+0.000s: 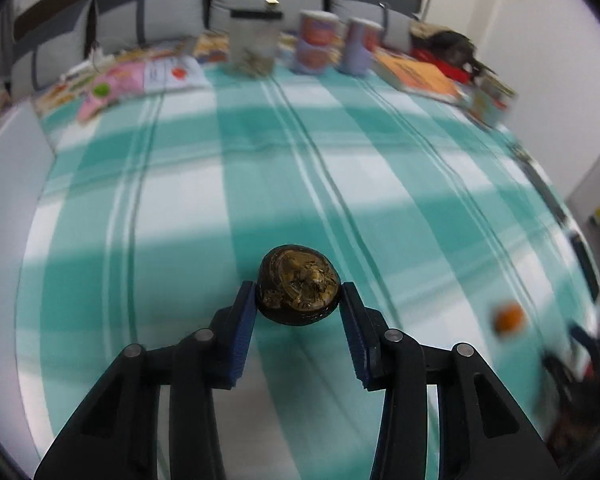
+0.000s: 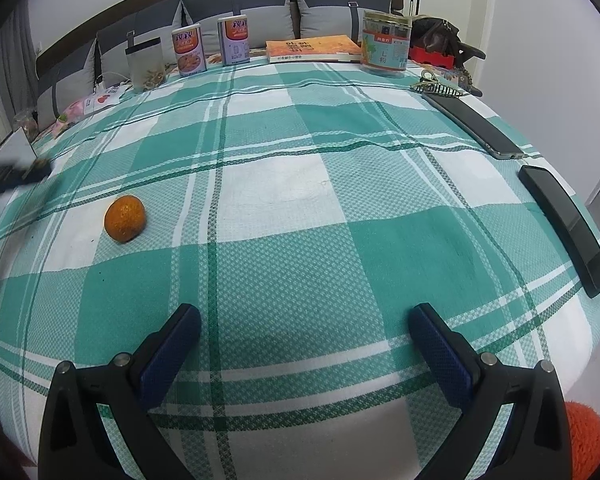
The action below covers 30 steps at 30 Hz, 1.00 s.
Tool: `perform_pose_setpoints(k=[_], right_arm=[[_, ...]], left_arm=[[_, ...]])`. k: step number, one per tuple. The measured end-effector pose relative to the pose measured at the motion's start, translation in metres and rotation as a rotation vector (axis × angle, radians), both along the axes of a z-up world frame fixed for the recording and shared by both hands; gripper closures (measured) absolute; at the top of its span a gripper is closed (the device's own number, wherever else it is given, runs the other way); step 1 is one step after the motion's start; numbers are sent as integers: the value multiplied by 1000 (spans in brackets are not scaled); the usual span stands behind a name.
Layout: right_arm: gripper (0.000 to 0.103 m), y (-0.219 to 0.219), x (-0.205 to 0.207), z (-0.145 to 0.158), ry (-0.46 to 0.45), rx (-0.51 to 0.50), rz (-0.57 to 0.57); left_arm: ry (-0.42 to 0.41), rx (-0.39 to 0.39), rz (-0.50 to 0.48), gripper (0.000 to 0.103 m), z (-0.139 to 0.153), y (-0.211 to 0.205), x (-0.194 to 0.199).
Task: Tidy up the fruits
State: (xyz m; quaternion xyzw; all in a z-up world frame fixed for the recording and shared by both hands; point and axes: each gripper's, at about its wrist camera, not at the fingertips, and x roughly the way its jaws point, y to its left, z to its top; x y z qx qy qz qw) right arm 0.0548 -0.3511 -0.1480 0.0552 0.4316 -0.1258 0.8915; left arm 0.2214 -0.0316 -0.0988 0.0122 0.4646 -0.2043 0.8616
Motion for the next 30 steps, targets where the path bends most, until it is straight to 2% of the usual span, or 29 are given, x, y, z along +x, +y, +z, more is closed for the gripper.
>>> perform_pose_setpoints(k=[3,7,9,11,12,13,14,17,30], right_arm=[[0,0,-1,0,-7,-2,-4],[0,1,-2,-1,-18,-8,-10],[0,2,-3,-1,-27,-12,-11],[0,2,-4,-1,-33,-15,-11],[0,3,-5,-1,-37,-17,-12],[0,3,-5,-1,-39,-18,-12],[0,3,-6,-1,-42,-19,-12],[0,3,-6,-2,-51,-23,-14],[0,6,-14,-3,-87,-43,-26]], left_arm=[[24,-27,4,60,1,3,-40],[36,-18,79,58,-20,4,-64],[-12,-15,105,49,-28,4,-74],[-54,36,108,13,-33,-3,-79],[-60,77,103,10,-37,-8,-80],[-81,121,90,9,-39,-14,-81],[-82,131,90,8,-39,-14,-82],[-67,138,103,5,-40,-14,-80],[-69,156,100,4,-41,-14,-81]])
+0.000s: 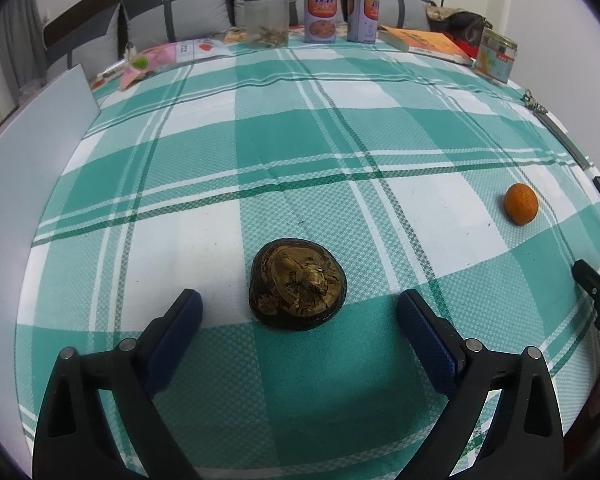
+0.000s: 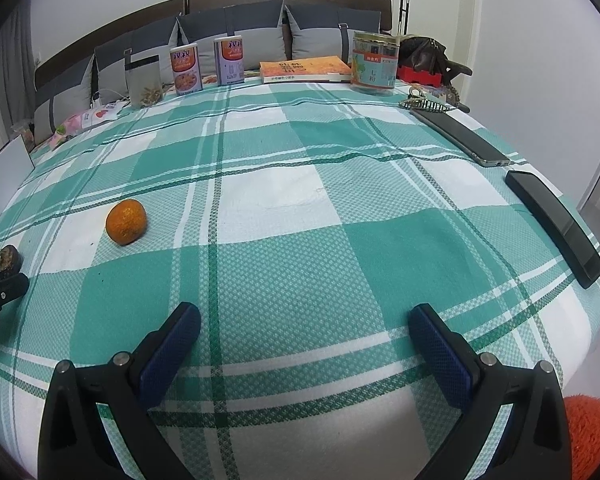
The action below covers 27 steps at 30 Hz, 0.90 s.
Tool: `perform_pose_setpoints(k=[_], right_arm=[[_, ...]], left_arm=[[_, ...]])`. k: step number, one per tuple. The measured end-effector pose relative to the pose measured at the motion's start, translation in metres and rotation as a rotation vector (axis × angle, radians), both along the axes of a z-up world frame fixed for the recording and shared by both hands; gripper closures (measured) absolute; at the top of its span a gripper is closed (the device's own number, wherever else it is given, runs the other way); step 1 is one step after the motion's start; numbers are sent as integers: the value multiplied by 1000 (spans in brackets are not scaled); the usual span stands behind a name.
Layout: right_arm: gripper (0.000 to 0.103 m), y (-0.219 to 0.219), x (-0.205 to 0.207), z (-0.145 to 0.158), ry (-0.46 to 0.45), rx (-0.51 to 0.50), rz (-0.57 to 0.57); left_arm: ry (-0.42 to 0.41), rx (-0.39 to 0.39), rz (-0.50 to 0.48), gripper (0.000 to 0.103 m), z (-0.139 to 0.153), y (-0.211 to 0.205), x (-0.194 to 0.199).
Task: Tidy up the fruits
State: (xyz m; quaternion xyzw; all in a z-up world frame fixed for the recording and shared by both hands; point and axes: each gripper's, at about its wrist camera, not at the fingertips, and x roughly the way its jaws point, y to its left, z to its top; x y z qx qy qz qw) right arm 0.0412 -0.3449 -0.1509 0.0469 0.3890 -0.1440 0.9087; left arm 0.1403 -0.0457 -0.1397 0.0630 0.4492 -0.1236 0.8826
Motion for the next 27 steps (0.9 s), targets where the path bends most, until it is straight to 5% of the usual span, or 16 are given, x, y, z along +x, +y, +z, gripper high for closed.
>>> perform_pose_setpoints(k=[27], right_arm=[[0,0,1,0,-9,-5,5]], left_arm=[[2,5,6,1,-1,2,1]])
